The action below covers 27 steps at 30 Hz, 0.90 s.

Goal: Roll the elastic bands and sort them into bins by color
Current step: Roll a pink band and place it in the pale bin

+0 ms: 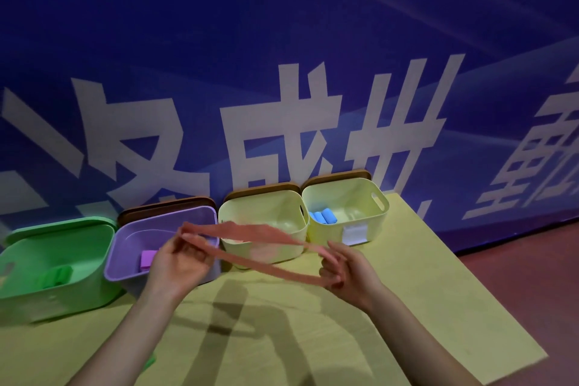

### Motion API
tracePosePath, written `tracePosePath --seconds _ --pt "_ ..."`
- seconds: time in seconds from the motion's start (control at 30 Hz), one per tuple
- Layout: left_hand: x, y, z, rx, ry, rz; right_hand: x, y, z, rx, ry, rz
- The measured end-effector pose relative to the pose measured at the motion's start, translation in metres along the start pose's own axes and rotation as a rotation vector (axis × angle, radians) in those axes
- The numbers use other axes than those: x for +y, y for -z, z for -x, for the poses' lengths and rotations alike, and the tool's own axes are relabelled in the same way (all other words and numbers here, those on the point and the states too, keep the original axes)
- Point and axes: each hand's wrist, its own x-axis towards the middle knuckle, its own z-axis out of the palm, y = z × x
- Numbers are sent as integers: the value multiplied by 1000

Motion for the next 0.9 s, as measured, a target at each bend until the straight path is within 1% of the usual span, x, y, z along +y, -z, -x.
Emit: tracePosePath --seconds 0.07,0.1,0.2,0.27,0.33,0.4,0.43,0.5,0.67,0.77,0.83,0.9 --pt "-3 -3 5 -5 -8 -14 6 4 -3 71 28 256" --pt "-6 -7 9 -25 -13 -61 9 10 -6 105 36 310" --pt "-21 -26 26 -138 -16 -260 16 27 -13 229 26 387" --pt "-31 -32 31 -165 -9 -363 20 34 -15 357 22 451" --pt "-40 -35 33 -194 -41 -488 25 38 -17 506 76 504" --pt "-51 -38 38 -240 -60 -720 27 36 -17 590 168 536" --pt "-56 -37 39 -260 -71 -804 28 31 -16 587 210 556" --pt "-67 -39 41 -256 -100 -916 26 15 -15 522 274 586" --pt "-79 -43 39 -232 -176 -1047 20 -38 -10 231 422 625" --pt "-78 -44 37 -241 -234 -1125 19 -60 -6 113 536 653" --pt "-76 -45 37 -248 -265 -1141 21 -66 -5 70 609 663" --pt "-74 -44 39 -250 -290 -1139 23 -69 -6 72 646 670"
